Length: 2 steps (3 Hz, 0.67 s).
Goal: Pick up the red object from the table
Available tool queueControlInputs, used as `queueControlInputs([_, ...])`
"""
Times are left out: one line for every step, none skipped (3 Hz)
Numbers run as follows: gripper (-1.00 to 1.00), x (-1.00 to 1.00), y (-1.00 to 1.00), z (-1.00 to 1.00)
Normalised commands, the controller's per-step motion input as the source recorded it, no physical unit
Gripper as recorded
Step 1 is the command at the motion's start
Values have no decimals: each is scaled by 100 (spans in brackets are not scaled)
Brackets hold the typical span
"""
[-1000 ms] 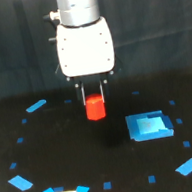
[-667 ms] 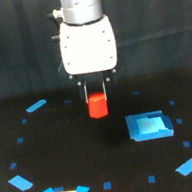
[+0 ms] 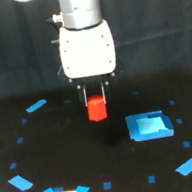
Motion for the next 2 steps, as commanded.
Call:
queueControlInputs([-100,6,5,-55])
queueControlInputs([-100,-10,-7,-54])
